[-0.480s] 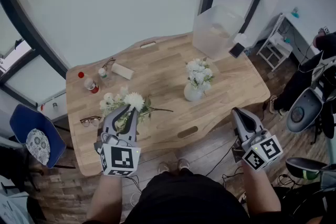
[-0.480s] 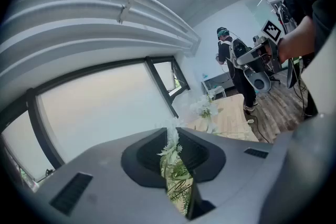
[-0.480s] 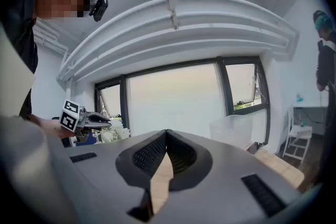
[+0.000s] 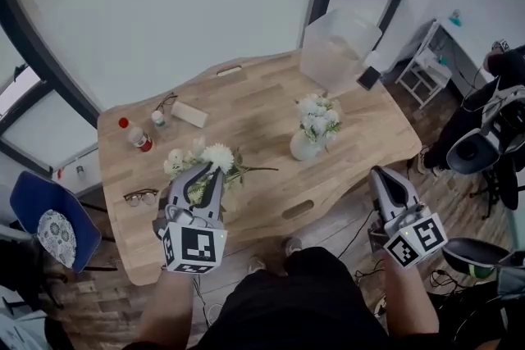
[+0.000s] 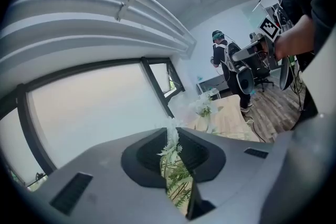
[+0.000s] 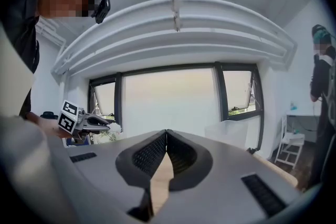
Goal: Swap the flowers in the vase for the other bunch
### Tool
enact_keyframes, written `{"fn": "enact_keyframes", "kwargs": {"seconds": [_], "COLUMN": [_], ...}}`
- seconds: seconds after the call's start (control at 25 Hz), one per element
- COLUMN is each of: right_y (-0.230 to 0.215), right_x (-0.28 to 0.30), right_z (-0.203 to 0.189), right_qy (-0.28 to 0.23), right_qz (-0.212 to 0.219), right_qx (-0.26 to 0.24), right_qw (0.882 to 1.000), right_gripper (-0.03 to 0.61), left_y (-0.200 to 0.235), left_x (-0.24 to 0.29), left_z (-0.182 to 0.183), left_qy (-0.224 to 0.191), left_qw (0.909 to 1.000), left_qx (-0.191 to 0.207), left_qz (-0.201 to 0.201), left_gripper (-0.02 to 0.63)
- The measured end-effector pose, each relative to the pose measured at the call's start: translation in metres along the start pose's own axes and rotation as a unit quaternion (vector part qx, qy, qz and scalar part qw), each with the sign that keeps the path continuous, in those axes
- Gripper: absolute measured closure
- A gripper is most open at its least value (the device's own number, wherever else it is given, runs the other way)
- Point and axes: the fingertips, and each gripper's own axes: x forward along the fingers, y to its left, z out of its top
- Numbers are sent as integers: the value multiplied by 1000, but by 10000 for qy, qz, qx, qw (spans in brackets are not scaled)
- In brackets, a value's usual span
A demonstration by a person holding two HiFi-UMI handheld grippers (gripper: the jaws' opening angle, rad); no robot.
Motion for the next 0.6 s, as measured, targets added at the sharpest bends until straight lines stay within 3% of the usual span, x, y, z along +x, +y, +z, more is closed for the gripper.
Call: {"fn": "enact_keyframes", "kwargs": {"seconds": [0.32, 0.6], "right_y": [-40, -64], "right_x": [25, 78], "right_z": [-3, -17], "right_qy": [9, 71], "right_qz": [113, 1157], "right_qx": [157, 389], "right_qw": [9998, 9925], "right_gripper": [551, 551], "left_y": [15, 22], "left_x": [30, 64], "left_z": [11, 17], "left_qy": [128, 597], "left_qw": [9998, 9960], "left_qx": [43, 141], "left_qz": [171, 645], "left_gripper": [561, 561]}}
